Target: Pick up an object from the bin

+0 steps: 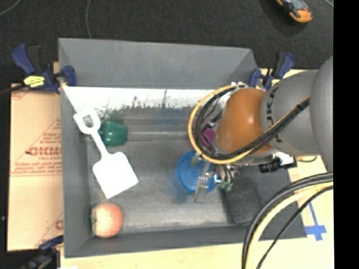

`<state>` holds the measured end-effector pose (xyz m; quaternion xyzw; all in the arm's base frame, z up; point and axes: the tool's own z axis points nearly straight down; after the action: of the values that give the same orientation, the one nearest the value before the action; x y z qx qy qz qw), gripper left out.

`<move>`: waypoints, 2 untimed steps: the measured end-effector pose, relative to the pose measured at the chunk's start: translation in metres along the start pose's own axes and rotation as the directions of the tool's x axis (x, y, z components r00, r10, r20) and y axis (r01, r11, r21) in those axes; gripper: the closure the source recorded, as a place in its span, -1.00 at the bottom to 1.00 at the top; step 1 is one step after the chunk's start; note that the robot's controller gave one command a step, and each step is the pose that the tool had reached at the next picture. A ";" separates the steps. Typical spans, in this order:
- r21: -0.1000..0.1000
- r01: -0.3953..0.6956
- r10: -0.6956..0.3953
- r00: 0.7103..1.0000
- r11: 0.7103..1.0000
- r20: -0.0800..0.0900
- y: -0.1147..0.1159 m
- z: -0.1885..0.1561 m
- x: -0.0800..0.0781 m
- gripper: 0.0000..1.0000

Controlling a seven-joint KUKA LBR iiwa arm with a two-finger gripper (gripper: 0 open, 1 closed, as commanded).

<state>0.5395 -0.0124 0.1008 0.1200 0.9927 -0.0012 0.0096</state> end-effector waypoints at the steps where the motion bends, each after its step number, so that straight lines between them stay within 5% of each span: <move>1: 0.000 0.084 -0.084 0.996 0.996 0.009 -0.010 -0.021 -0.019 -1.00; 2: -0.001 0.074 -0.074 0.997 0.997 0.007 -0.009 -0.019 -0.017 -1.00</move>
Offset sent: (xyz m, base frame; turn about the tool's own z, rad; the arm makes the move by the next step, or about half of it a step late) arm -0.0094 0.0001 0.0031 0.0592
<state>0.5536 -0.0255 0.1203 0.0833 0.9964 -0.0015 0.0130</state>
